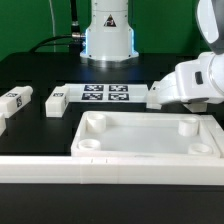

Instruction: Assemble desk

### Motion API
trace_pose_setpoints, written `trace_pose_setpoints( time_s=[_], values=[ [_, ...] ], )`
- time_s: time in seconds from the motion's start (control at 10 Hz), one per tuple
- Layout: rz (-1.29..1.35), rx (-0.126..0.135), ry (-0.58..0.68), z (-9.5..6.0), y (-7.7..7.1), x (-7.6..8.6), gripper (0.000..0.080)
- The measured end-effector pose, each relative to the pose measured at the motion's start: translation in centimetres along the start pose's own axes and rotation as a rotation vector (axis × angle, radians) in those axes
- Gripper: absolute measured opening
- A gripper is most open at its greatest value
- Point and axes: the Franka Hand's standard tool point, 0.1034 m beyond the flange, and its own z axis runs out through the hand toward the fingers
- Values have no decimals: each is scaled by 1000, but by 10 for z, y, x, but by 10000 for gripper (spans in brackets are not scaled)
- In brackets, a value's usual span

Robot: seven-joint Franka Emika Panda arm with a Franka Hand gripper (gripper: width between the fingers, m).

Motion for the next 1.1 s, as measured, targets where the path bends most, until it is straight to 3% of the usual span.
trace_pose_setpoints(
  time_s=[0.2,0.5,0.8,0.9,1.1],
  values=[
    [-22,3,4,-22,8,-14,288],
    [-69,16,28,-74,25,-37,288],
    [-69,17,63,-72,23,-30,289],
    [-68,21,140,-78,22,-21,289],
    [-65,29,296,-99,32,-21,289]
  ],
)
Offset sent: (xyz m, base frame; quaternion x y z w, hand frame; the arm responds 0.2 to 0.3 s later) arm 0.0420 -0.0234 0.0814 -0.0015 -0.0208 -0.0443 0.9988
